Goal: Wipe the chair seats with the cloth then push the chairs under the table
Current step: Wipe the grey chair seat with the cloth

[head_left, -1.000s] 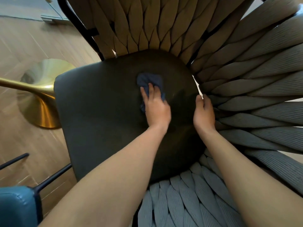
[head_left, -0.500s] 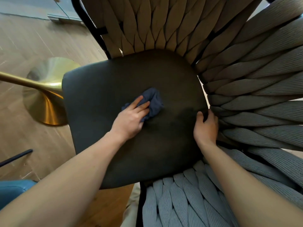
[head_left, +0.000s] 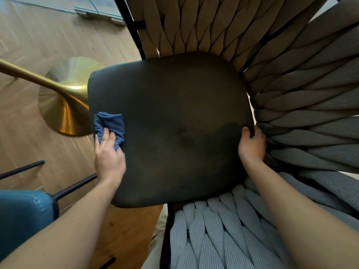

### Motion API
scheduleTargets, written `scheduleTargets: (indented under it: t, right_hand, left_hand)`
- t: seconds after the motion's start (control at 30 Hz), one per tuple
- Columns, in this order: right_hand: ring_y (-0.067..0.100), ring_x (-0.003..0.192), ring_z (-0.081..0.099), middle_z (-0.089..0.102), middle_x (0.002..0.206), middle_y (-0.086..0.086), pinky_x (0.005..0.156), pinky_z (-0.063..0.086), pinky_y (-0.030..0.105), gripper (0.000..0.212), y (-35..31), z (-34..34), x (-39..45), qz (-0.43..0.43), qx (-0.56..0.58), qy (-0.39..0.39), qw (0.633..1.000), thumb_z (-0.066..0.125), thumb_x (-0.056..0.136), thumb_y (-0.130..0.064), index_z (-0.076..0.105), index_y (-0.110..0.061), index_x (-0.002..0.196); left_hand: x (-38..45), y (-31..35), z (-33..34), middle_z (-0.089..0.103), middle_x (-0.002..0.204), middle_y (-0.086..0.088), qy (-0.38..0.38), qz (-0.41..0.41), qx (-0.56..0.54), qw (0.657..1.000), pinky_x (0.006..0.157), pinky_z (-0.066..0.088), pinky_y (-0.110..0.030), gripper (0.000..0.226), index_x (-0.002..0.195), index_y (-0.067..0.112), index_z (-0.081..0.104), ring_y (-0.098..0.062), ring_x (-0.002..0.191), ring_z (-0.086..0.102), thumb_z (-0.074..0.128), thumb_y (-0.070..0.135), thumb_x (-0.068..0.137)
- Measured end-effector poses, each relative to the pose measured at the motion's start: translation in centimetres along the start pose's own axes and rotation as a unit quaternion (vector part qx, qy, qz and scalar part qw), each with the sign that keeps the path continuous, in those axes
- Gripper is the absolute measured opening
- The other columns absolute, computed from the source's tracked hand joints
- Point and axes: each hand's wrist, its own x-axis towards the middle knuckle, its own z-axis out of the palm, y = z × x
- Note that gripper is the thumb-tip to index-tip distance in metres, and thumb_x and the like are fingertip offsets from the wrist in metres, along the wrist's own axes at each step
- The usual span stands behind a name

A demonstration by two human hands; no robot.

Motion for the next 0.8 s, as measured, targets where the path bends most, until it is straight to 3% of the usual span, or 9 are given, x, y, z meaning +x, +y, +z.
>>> scheduleTargets:
  t: [0.13, 0.2, 0.3, 0.43, 0.5, 0.57, 0.63, 0.7, 0.8]
  right_hand:
    - [0.031, 0.143, 0.030, 0.032, 0.155, 0.010, 0.117, 0.023, 0.042, 0.053, 0.1, -0.3, 0.1, 0.005, 0.011, -0.015, 1.000, 0.040, 0.101, -0.037, 0.034, -0.014, 0.149]
    - [0.030, 0.143, 0.030, 0.032, 0.155, 0.011, 0.116, 0.024, 0.042, 0.054, 0.2, -0.5, 0.2, 0.007, 0.013, -0.024, 1.000, 0.040, 0.101, -0.038, 0.034, -0.015, 0.150]
    - [0.030, 0.143, 0.030, 0.032, 0.155, 0.010, 0.117, 0.024, 0.043, 0.054, 0.2, -0.6, 0.2, 0.005, 0.012, -0.027, 1.000, 0.040, 0.101, -0.038, 0.033, -0.015, 0.150]
    - [0.032, 0.142, 0.031, 0.033, 0.154, 0.011, 0.117, 0.025, 0.043, 0.055, 0.3, -0.2, 0.0, -0.001, 0.009, -0.017, 1.000, 0.041, 0.101, -0.037, 0.034, -0.014, 0.150]
    - [0.032, 0.142, 0.031, 0.033, 0.154, 0.011, 0.117, 0.026, 0.045, 0.056, 0.4, 0.0, 0.0, -0.003, 0.009, -0.012, 1.000, 0.041, 0.100, -0.038, 0.033, -0.014, 0.150]
    - [0.032, 0.142, 0.031, 0.033, 0.155, 0.010, 0.117, 0.026, 0.046, 0.056, 0.5, 0.1, 0.1, -0.003, 0.008, -0.009, 1.000, 0.041, 0.100, -0.039, 0.033, -0.015, 0.150]
    - [0.031, 0.143, 0.030, 0.033, 0.155, 0.010, 0.117, 0.025, 0.046, 0.056, 0.6, 0.3, 0.1, -0.007, 0.002, -0.006, 1.000, 0.040, 0.100, -0.039, 0.033, -0.016, 0.150]
    - [0.033, 0.142, 0.030, 0.033, 0.154, 0.011, 0.117, 0.025, 0.046, 0.056, 0.6, 0.4, 0.1, -0.012, -0.008, -0.001, 1.000, 0.041, 0.100, -0.039, 0.033, -0.015, 0.150]
    - [0.033, 0.143, 0.029, 0.032, 0.155, 0.011, 0.118, 0.024, 0.046, 0.056, 0.5, 0.4, 0.0, -0.012, -0.012, 0.002, 1.000, 0.040, 0.100, -0.038, 0.032, -0.014, 0.151]
  left_hand:
    - [-0.4, 0.5, -1.7, 0.063, 0.127, -0.010, 0.087, -0.171, -0.142, 0.971, 0.103, 0.035, -0.023, 0.039, 0.122, 0.005, 0.064, -0.025, 0.122, 0.053, 0.045, 0.003, 0.089]
    - [-0.1, -0.2, -3.2, 0.067, 0.098, -0.006, 0.090, -0.284, -0.282, 0.912, 0.084, 0.043, -0.025, 0.033, 0.107, 0.005, 0.069, -0.020, 0.092, 0.061, 0.044, 0.003, 0.085]
    - [-0.1, -1.3, -5.9, 0.055, 0.074, 0.001, 0.112, -0.339, -0.427, 0.831, 0.064, 0.047, -0.028, 0.021, 0.078, 0.014, 0.059, -0.008, 0.061, 0.057, 0.045, 0.002, 0.086]
    - [-1.0, 0.8, -5.2, 0.060, 0.087, -0.001, 0.109, -0.292, -0.331, 0.891, 0.052, 0.041, -0.004, 0.026, 0.106, 0.011, 0.064, -0.004, 0.068, 0.054, 0.043, 0.003, 0.092]
    - [-1.0, 2.2, -2.1, 0.057, 0.128, -0.009, 0.067, -0.278, -0.250, 0.925, 0.078, 0.038, 0.002, 0.036, 0.129, 0.006, 0.057, -0.016, 0.105, 0.058, 0.042, 0.003, 0.096]
    - [-0.6, 3.7, 0.9, 0.031, 0.155, -0.006, 0.062, -0.261, -0.153, 0.951, 0.112, 0.023, -0.022, 0.044, 0.141, 0.009, 0.045, -0.027, 0.142, 0.028, 0.040, 0.006, 0.098]
    - [0.3, 5.5, 2.8, 0.020, 0.160, -0.005, 0.050, -0.273, -0.080, 0.957, 0.119, 0.015, -0.043, 0.047, 0.145, 0.012, 0.039, -0.033, 0.147, 0.010, 0.040, 0.010, 0.098]
    - [0.8, 7.0, 3.7, 0.018, 0.160, -0.003, 0.035, -0.251, -0.057, 0.966, 0.117, 0.017, -0.051, 0.050, 0.147, 0.015, 0.037, -0.033, 0.147, 0.007, 0.042, 0.011, 0.097]
    - [-0.6, 5.3, 3.8, 0.023, 0.159, 0.001, -0.056, 0.001, -0.036, 0.998, 0.118, 0.018, -0.048, 0.052, 0.145, 0.016, 0.039, -0.026, 0.149, 0.005, 0.047, 0.008, 0.095]
